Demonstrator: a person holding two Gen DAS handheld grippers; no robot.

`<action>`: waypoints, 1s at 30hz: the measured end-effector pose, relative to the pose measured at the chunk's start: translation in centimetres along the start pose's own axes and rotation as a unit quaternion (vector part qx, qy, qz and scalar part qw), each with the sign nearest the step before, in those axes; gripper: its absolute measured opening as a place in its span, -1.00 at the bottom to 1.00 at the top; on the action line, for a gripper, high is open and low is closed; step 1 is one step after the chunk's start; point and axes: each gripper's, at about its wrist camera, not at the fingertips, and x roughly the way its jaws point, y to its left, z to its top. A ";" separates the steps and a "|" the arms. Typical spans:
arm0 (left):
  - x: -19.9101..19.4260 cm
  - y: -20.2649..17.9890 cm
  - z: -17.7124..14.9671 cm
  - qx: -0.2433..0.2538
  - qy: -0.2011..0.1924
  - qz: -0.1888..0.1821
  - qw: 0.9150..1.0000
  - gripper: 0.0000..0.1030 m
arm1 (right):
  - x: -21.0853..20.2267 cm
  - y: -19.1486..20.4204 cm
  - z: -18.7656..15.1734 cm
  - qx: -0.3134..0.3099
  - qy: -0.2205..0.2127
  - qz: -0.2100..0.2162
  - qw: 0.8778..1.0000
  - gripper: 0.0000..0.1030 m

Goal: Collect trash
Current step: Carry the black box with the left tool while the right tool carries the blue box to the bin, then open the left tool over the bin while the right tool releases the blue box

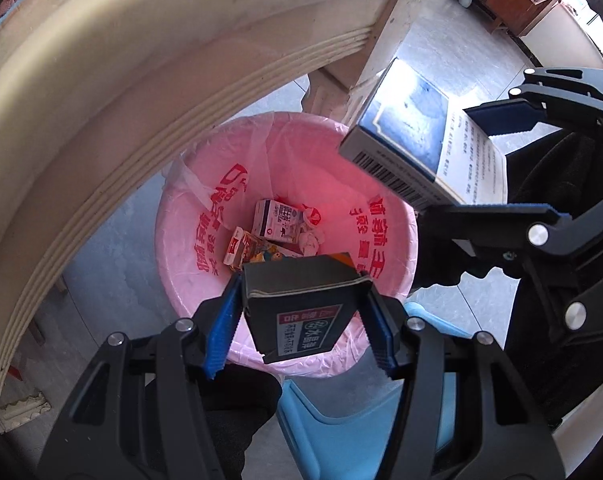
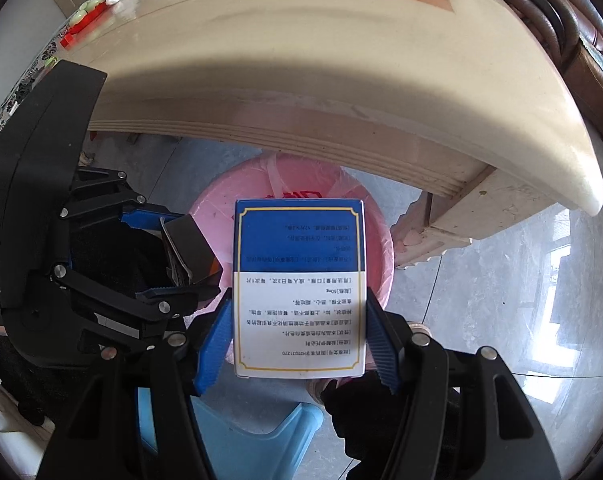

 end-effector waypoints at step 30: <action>9.0 4.1 0.3 -0.053 0.077 0.006 0.996 0.09 | 11.2 -1.6 0.7 -0.011 0.095 0.004 0.995 0.17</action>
